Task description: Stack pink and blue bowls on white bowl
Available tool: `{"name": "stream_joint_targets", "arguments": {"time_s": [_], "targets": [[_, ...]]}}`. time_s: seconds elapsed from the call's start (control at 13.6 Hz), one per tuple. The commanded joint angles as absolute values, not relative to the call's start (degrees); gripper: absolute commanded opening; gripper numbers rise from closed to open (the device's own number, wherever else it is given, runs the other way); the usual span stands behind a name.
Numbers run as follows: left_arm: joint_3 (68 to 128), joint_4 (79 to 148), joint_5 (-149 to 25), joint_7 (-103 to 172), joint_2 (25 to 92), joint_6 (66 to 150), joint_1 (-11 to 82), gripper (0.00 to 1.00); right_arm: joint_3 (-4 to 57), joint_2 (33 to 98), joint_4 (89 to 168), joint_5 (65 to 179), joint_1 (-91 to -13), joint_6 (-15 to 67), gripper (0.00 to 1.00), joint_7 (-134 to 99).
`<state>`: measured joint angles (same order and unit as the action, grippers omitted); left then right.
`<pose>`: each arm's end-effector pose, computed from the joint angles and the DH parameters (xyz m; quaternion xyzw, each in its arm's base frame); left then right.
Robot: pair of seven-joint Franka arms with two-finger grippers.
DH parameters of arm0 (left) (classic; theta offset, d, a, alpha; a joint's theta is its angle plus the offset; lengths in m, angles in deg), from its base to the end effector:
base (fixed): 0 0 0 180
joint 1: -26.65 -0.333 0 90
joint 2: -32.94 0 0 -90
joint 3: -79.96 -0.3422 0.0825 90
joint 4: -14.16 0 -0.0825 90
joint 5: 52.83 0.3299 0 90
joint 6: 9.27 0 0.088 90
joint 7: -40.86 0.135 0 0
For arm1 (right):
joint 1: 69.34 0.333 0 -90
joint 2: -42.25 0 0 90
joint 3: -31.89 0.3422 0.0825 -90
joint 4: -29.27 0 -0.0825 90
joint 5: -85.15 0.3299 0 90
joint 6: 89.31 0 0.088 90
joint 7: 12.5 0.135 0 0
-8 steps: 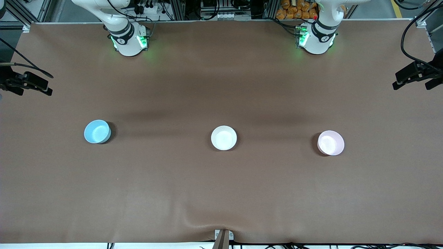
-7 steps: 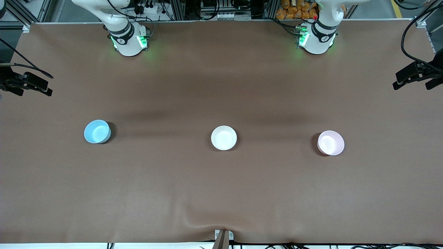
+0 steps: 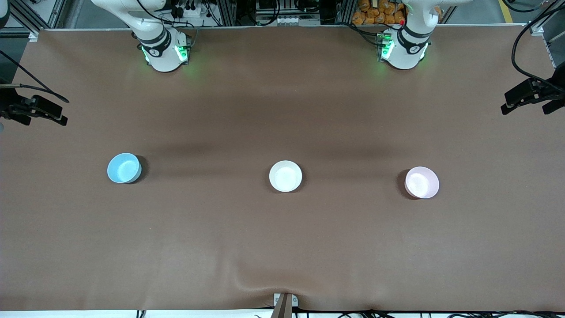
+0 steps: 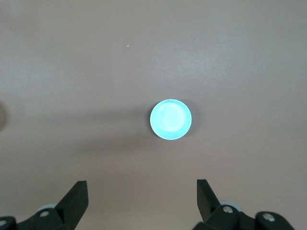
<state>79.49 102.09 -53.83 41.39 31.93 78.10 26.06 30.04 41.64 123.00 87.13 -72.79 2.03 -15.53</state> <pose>0.4905 0.0067 0.6424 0.9999 0.0042 0.0040 0.0087 0.4948 -0.0414 0.6029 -0.9995 0.0205 0.0142 0.0185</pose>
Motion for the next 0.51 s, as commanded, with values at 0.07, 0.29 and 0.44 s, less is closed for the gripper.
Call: {"name": "stream_joint_targets", "arguments": {"time_s": [0.07, 0.29, 0.44], "targets": [[79.44, 101.52, -54.59, 42.09, 32.14, 77.04, 25.51, 1.0, 30.48, 44.0, 122.79, 86.65, -73.9, 4.46, 1.0, -15.4], [78.65, 101.61, -53.97, 43.22, 33.55, 77.04, 25.42, 1.0, 30.39, 45.41, 122.79, 86.56, -74.61, 4.82, 1.0, -15.4], [78.21, 101.61, -54.23, 45.07, 35.74, 77.3, 25.34, 1.0, 30.48, 45.68, 122.79, 86.56, -74.96, 4.82, 1.0, -15.4]]}}
